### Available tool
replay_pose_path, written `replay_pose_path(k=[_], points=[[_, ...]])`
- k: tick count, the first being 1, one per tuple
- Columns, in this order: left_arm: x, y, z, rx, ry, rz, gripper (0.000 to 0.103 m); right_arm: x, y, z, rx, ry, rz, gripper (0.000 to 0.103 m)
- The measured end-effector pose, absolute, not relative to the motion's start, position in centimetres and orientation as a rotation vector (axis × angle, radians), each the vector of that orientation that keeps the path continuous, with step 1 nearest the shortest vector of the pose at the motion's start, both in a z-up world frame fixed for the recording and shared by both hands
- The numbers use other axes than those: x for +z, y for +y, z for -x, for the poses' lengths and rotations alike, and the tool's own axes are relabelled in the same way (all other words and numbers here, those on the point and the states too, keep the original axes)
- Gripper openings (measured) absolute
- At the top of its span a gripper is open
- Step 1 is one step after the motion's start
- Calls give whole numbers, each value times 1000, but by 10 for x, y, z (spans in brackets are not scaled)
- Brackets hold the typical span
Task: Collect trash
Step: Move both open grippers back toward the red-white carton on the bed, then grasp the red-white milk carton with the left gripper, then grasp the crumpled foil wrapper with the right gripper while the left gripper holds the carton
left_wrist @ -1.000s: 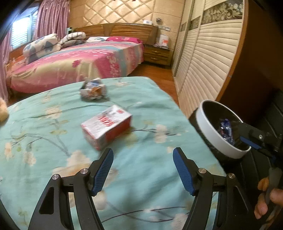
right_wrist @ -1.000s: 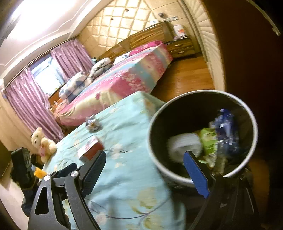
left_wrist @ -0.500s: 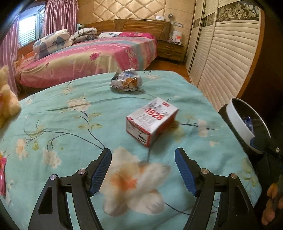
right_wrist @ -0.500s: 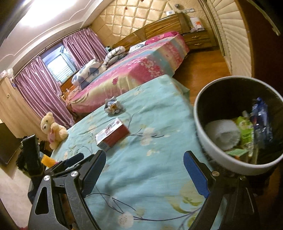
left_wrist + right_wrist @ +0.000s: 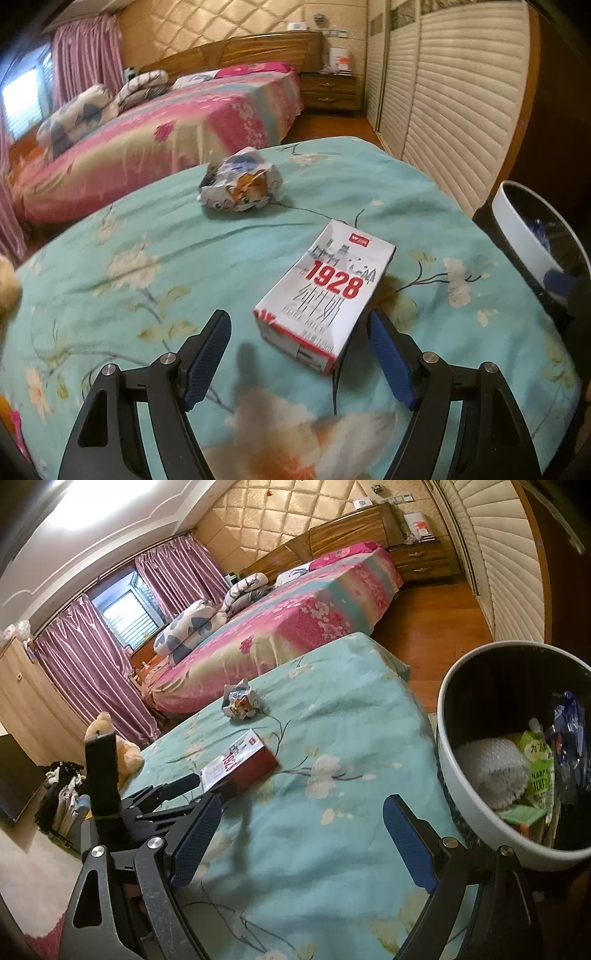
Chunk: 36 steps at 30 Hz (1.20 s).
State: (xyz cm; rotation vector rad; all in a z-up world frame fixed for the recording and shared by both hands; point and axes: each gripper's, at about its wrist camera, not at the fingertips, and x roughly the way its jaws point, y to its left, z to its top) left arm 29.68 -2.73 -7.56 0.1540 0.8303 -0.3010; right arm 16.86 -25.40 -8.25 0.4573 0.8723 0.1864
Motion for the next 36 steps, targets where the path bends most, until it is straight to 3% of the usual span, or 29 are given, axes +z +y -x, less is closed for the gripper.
replay_pose_path(k=[1, 2, 3, 21, 36], points=[[-77, -29, -298, -300, 829, -163, 72, -83, -254, -171, 182, 873, -457, 90], [-79, -30, -299, -302, 832, -167, 57, -83, -255, -173, 180, 873, -459, 90], [-82, -31, -300, -316, 845, -180, 54, -83, -255, -176, 179, 872, -461, 90], [-73, 68, -278, 27, 802, 55, 53, -119, -192, -251, 294, 946, -323, 90], [-87, 91, -295, 72, 831, 179, 54, -135, -137, -334, 319, 967, -170, 90]])
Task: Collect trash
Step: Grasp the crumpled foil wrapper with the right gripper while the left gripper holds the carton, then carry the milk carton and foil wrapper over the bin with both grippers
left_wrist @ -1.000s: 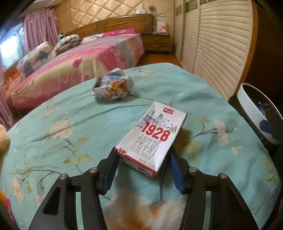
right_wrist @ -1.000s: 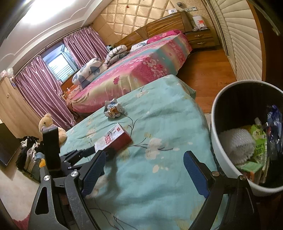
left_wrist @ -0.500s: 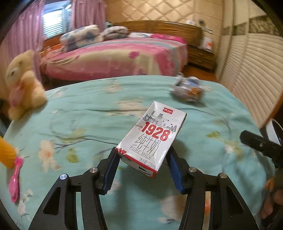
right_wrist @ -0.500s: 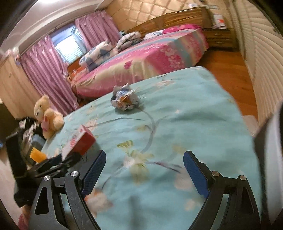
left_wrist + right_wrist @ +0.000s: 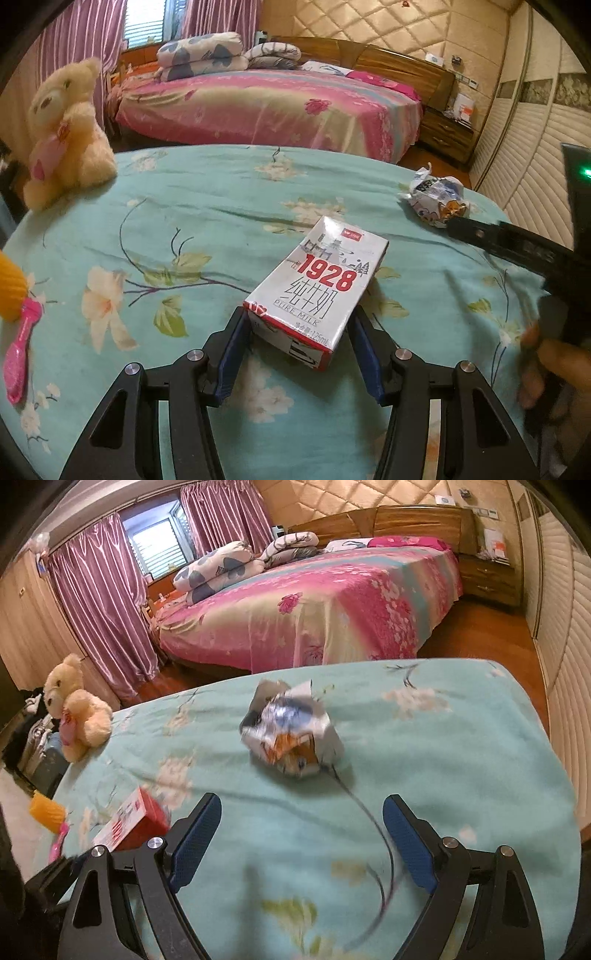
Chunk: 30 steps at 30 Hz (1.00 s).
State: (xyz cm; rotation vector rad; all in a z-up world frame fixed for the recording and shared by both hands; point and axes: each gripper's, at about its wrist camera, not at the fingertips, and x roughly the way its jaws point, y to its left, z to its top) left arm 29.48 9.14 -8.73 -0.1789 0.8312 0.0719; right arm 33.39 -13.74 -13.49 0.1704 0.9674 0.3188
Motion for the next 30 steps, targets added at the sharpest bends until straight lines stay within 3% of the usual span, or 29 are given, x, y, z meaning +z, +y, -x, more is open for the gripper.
replay_pose_path(k=[4, 6, 8, 10, 21, 24, 25, 30], points=[[-86, 91, -296, 72, 833, 172, 60, -141, -127, -351, 312, 982, -146, 89], [-86, 90, -296, 73, 831, 164, 63, -140, -123, -354, 310, 968, -133, 81], [-87, 90, -295, 71, 832, 166, 65, -140, -119, -358, 309, 963, -115, 46], [-87, 90, -295, 73, 835, 167, 65, -142, -120, -357, 311, 977, -115, 33], [-86, 88, -295, 69, 837, 161, 69, -125, -165, -277, 292, 975, -281, 31], [-87, 86, -296, 40, 844, 159, 62, -125, -174, -255, 282, 978, -323, 31], [-88, 86, -296, 26, 847, 158, 48, -125, -177, -249, 274, 976, -337, 31], [-82, 79, -285, -11, 819, 129, 48, -123, -187, -232, 252, 963, -367, 31]])
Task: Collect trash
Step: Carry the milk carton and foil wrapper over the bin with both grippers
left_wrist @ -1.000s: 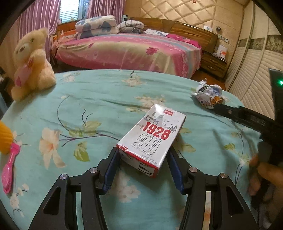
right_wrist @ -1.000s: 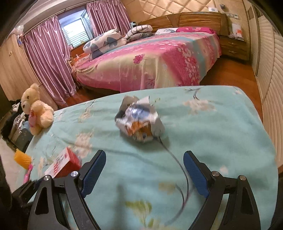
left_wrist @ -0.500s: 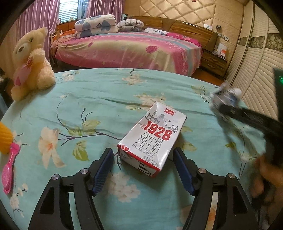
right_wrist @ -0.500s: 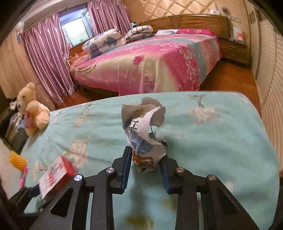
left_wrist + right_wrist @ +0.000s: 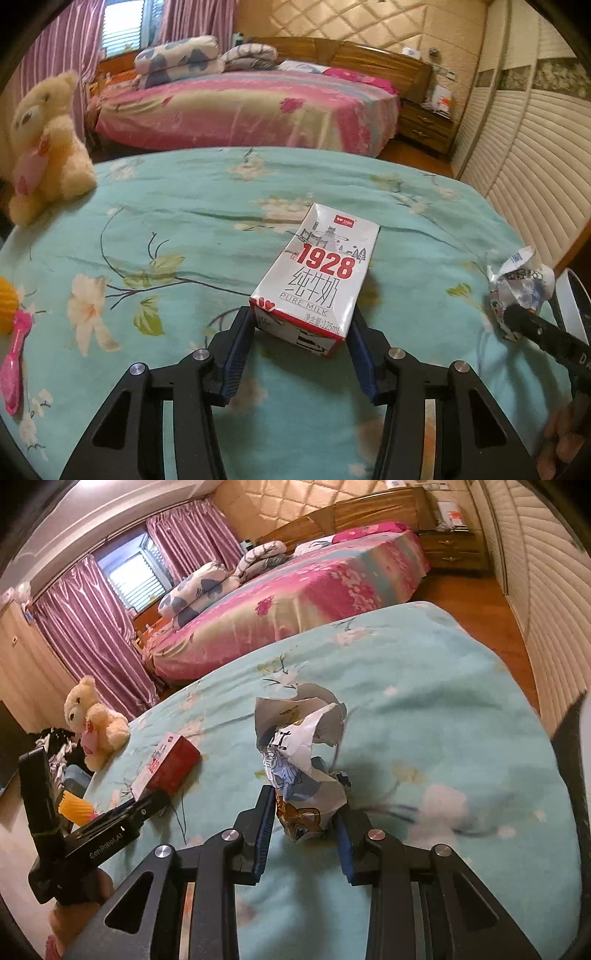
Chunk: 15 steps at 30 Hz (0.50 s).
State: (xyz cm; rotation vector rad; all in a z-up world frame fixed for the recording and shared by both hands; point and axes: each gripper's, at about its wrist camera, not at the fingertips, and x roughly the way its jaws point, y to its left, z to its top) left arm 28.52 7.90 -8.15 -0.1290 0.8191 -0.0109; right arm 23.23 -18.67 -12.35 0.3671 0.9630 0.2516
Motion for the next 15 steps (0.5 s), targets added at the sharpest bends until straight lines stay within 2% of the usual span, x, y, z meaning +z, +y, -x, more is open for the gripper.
replay_pose_path(k=[7, 10, 11, 13, 15], points=[[-77, 60, -255, -103, 827, 158, 48, -116, -191, -219, 231, 945, -331, 31], [-76, 51, -249, -120, 827, 149, 48, -119, -193, -215, 216, 950, -333, 36], [-77, 48, -247, -123, 832, 149, 48, -120, -194, -215, 213, 949, -339, 42], [-80, 45, -246, -131, 850, 149, 48, -118, -196, -214, 206, 943, -342, 47], [-80, 44, -247, -130, 858, 142, 48, -118, -195, -211, 204, 936, -340, 48]])
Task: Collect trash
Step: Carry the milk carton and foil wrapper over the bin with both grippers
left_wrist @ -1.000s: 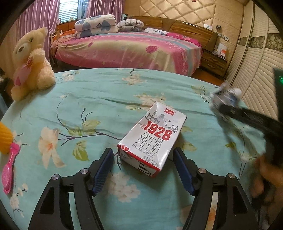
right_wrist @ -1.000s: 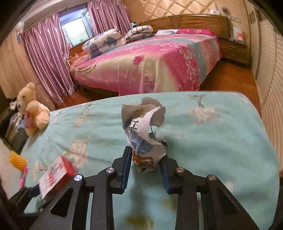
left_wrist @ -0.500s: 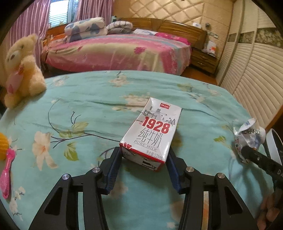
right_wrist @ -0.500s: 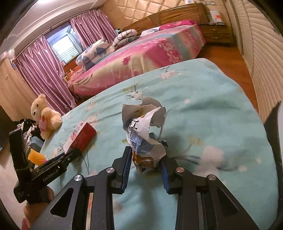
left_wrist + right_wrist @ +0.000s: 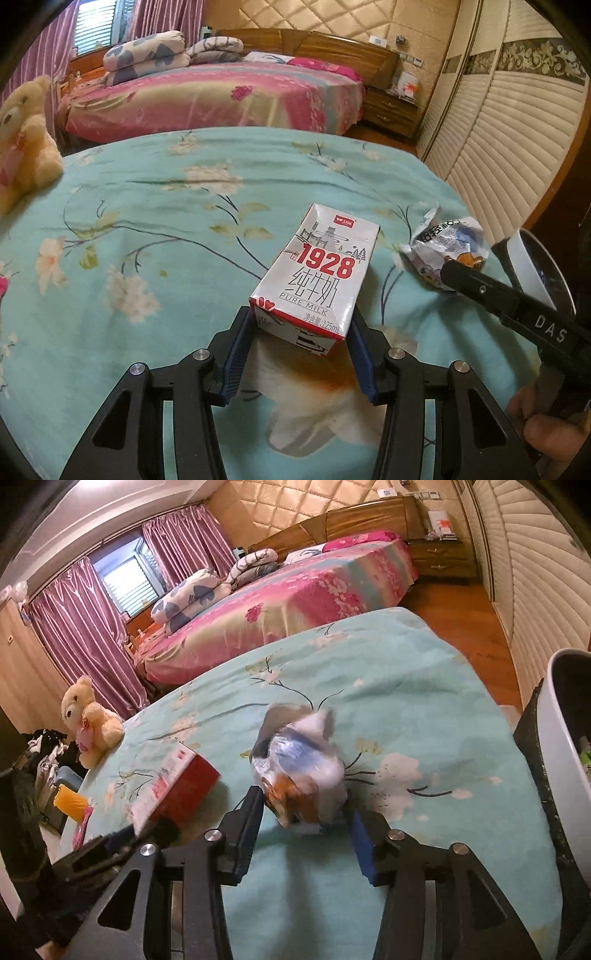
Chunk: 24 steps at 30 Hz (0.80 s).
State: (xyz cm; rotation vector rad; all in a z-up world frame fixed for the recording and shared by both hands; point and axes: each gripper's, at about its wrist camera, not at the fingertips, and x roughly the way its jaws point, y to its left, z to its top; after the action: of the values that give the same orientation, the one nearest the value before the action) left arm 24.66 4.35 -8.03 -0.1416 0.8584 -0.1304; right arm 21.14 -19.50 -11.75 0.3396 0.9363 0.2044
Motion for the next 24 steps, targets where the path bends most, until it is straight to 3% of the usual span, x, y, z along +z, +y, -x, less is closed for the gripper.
replay_pose_path(k=[3, 4, 5, 24], points=[[-76, 44, -244, -132, 848, 142, 48, -118, -195, -209, 201, 933, -344, 41], [-75, 41, -240, -132, 846, 141, 48, -117, -196, -208, 202, 926, -344, 31], [-75, 40, -238, -134, 845, 140, 48, -116, -196, -207, 202, 920, -343, 28], [-53, -18, -204, -227, 795, 40, 48, -76, -230, -149, 194, 818, -398, 25]])
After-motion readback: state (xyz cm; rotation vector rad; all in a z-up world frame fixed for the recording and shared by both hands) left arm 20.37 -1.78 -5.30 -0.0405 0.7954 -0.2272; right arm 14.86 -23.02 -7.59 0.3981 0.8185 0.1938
